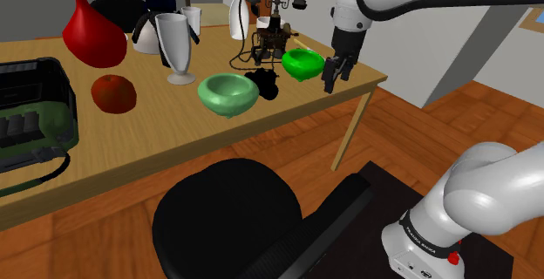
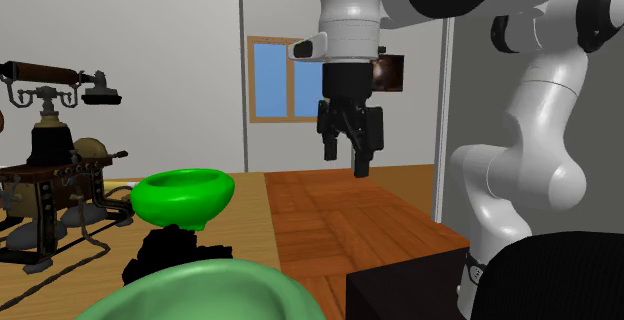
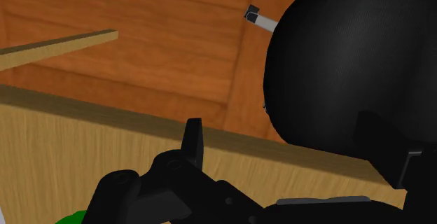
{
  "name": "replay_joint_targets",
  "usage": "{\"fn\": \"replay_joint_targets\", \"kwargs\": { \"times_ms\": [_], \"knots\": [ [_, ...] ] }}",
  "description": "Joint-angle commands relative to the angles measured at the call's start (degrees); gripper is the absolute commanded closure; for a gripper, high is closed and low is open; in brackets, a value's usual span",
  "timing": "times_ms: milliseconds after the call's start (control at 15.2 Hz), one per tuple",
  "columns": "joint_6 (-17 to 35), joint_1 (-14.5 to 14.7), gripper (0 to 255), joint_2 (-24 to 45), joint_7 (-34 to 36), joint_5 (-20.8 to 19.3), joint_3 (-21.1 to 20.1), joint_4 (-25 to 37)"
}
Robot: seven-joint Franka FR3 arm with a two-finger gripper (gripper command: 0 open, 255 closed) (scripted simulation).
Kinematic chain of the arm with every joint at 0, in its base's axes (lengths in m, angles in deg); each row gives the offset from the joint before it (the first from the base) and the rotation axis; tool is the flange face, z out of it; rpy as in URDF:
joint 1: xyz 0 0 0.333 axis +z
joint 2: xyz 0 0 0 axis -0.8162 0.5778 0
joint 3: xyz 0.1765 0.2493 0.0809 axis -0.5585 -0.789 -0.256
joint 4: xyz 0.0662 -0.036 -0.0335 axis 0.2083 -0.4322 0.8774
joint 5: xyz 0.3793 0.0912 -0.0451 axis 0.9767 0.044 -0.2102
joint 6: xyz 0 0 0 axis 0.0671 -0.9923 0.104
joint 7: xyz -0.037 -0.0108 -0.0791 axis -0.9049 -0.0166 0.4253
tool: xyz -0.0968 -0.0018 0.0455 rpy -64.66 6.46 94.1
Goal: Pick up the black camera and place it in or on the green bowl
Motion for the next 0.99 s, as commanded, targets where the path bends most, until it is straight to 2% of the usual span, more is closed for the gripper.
{"fn": "replay_joint_targets", "kwargs": {
  "times_ms": [0,462,924],
  "knots": [
    [2.09,0.12,0,4.49,0.48,0.26,-0.39,2.69],
    [7.09,0.71,0,19.45,2.18,0.65,-1.79,13.47],
    [8.68,1.63,0,34.63,3.7,0.22,-2.91,27.89]
  ]
}}
